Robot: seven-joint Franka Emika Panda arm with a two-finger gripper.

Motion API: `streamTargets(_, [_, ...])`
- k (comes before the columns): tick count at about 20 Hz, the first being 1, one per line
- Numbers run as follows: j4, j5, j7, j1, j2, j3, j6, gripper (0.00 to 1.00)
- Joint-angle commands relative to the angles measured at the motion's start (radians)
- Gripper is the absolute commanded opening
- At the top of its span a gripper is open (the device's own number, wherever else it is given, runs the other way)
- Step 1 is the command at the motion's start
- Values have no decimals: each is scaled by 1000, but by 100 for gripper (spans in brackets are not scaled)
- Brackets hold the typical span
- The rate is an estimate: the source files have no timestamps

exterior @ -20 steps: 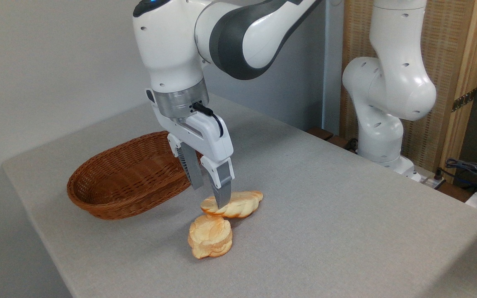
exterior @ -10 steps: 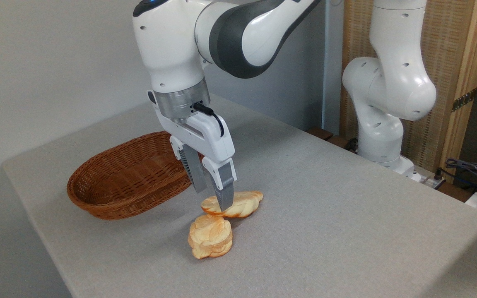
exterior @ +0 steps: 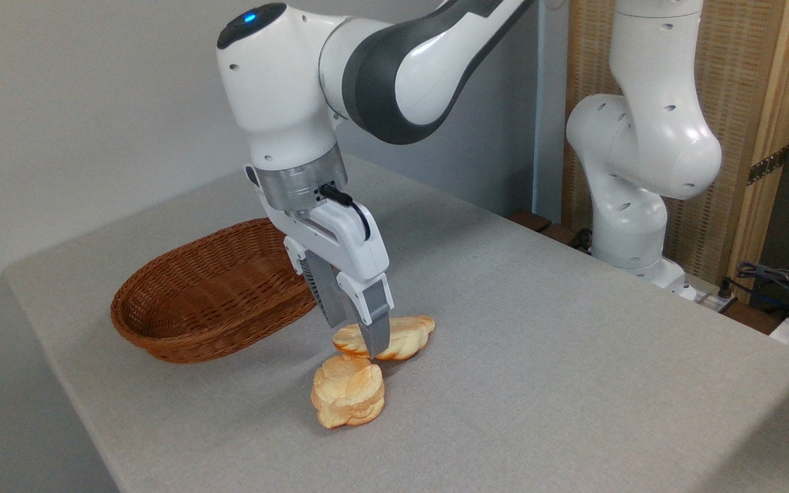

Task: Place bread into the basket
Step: 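Lower the gripper and close it on the flat bread slice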

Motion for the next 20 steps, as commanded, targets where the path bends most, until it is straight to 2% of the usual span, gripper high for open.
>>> streamTargets(1, [-6,15,5,-5,6,8,1,98])
streamTargets(3, [-7,15,3,-5,8,8,1,79])
streamTargets(5, [-7,14,0,-3,6,8,1,51])
streamTargets(7, [-7,14,-1,-3,6,8,1,39])
streamTargets(20, [22,2,5,0,-17,13,1,39])
